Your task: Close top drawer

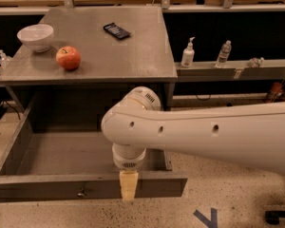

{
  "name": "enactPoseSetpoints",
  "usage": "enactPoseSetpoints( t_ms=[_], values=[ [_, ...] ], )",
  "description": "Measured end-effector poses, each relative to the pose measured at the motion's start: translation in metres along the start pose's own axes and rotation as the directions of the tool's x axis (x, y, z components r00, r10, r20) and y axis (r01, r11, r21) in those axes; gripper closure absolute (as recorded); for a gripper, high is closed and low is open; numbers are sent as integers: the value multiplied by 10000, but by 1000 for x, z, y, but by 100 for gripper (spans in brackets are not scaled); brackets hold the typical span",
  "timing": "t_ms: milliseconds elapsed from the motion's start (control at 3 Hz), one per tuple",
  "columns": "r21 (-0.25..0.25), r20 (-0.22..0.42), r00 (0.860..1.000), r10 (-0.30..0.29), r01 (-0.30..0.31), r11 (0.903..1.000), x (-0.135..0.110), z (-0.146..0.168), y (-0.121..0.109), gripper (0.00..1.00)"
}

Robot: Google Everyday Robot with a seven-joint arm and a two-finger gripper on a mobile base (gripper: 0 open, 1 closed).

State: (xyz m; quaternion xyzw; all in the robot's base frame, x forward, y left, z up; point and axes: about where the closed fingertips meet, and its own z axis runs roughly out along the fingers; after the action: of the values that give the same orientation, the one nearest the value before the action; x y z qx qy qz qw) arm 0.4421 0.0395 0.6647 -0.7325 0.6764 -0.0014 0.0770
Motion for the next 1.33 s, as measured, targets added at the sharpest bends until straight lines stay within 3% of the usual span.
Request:
enactPoseSetpoints(
  t_ms=[667, 1000, 1333],
  values=[
    [-228, 947, 9942, 502, -482, 9986, -7, 25, -22, 38],
    [-228, 946, 9943, 500, -481, 9986, -8, 19, -22, 60],
    [-228, 946, 9943, 500, -481, 9986, -8, 18, -22, 55]
  ],
)
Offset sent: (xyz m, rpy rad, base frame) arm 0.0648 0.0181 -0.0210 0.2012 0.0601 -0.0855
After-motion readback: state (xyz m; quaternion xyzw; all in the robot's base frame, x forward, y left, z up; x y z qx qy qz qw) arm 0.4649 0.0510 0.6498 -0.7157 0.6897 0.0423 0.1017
